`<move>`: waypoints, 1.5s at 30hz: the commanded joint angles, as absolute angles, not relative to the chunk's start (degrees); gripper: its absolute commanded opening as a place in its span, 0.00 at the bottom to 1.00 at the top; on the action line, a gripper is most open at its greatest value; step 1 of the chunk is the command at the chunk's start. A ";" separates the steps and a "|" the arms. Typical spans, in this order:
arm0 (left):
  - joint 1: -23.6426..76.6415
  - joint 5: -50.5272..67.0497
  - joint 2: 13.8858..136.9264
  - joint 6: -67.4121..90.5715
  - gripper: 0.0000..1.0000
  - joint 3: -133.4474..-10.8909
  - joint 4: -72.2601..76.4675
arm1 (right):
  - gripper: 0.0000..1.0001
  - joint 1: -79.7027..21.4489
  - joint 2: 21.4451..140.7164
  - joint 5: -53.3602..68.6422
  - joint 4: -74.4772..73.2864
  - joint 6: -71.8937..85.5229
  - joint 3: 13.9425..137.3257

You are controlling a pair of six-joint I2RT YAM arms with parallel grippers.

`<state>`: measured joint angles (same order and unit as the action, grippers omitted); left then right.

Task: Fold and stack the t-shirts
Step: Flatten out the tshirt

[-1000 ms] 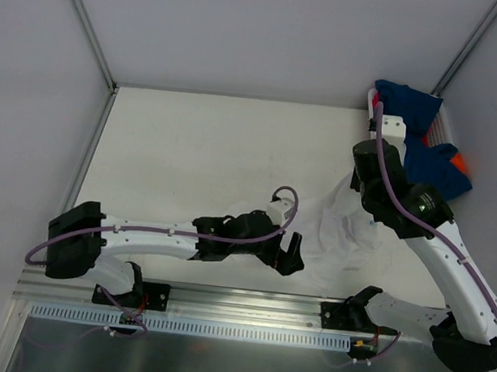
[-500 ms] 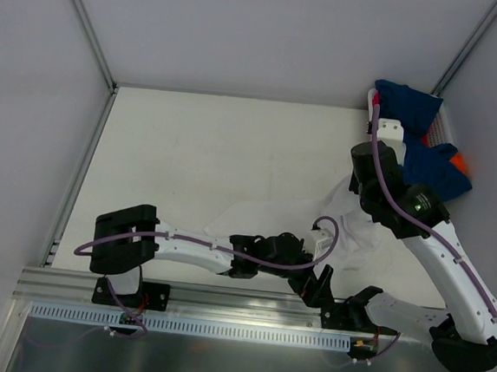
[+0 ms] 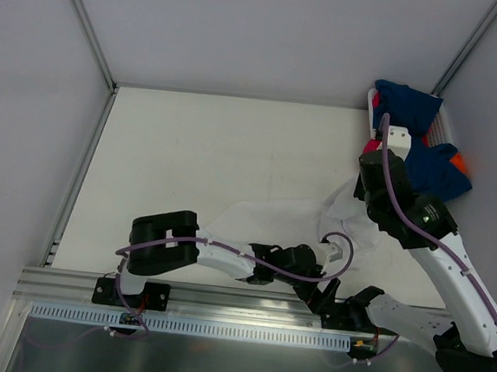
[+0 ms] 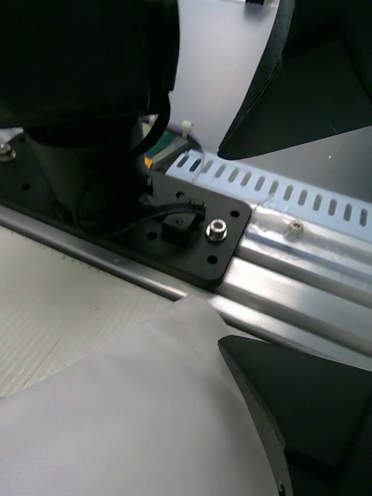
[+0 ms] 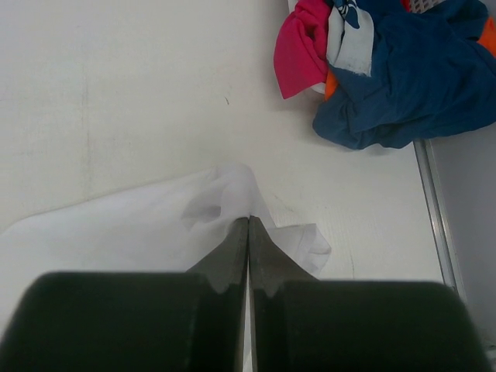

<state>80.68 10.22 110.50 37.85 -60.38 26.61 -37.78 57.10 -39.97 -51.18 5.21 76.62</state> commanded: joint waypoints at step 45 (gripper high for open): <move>81.04 -42.07 114.56 30.23 0.00 -80.33 -18.52 | 0.00 -36.83 49.83 -39.11 -46.85 5.71 67.77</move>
<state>81.38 -33.54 121.51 30.22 -80.64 -2.48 -37.08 49.56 -36.97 -48.53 5.17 68.25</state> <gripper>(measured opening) 0.018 0.009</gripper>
